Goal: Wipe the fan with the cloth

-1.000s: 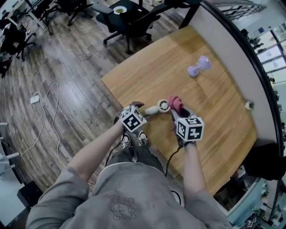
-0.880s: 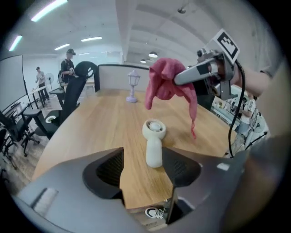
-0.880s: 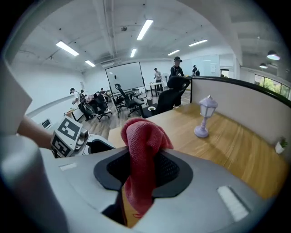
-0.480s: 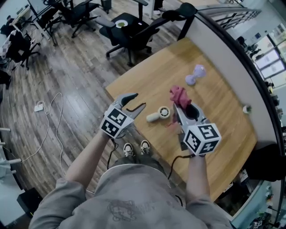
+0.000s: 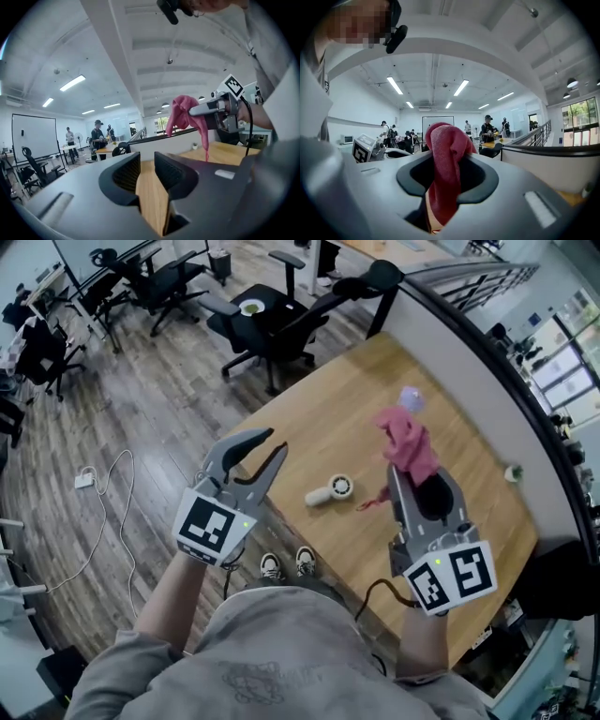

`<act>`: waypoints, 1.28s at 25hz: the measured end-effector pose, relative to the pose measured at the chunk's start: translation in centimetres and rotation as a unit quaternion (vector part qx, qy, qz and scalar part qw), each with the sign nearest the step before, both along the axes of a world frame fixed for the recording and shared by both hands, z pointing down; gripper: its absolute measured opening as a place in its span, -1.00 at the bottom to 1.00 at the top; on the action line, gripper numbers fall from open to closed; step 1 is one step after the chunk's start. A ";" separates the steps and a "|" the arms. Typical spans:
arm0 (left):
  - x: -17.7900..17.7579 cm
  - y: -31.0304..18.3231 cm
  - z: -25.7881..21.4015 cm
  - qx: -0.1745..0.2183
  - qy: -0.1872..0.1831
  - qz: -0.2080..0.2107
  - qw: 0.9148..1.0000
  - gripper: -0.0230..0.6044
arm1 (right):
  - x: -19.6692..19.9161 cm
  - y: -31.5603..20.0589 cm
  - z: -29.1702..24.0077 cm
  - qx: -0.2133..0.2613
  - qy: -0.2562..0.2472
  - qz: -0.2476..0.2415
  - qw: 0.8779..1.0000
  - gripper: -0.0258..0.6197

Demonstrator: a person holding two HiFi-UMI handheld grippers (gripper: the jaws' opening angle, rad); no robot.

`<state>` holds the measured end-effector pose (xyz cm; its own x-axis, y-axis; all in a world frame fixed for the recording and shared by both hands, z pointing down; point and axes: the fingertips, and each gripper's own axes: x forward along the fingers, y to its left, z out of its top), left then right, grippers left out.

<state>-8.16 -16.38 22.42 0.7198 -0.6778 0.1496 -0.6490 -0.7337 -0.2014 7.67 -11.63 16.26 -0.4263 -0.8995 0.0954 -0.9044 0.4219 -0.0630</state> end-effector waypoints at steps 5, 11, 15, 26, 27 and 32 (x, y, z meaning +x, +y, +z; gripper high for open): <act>-0.8 1.6 -2.7 -0.019 0.048 -0.011 0.999 -0.70 | 0.7 2.2 -1.8 0.027 0.021 0.015 0.999 -0.53; -1.7 3.4 -4.4 0.006 0.037 -0.014 0.999 -0.84 | 0.8 4.1 -1.5 0.016 0.044 0.017 0.999 -0.53; -2.0 4.1 -3.1 -0.003 0.020 -0.012 1.000 -0.92 | 0.3 4.8 0.4 -0.011 0.040 0.012 0.999 -0.53; -1.5 4.3 -1.6 -0.029 0.040 -0.023 0.999 -0.92 | 0.5 4.8 1.8 -0.027 0.042 0.008 0.999 -0.53; -1.4 4.3 -1.6 -0.029 0.039 -0.023 0.999 -0.92 | 0.5 4.8 1.9 -0.028 0.041 0.007 0.999 -0.53; -1.4 4.5 -1.7 -0.032 0.037 -0.025 0.999 -0.92 | 0.2 5.0 2.2 -0.029 0.055 0.002 0.998 -0.53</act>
<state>-9.51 -11.88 20.70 0.6960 -0.7039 0.1418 -0.6963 -0.7099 -0.1061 7.83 -6.59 18.49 -0.4069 -0.8927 0.1938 -0.9089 0.4169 0.0119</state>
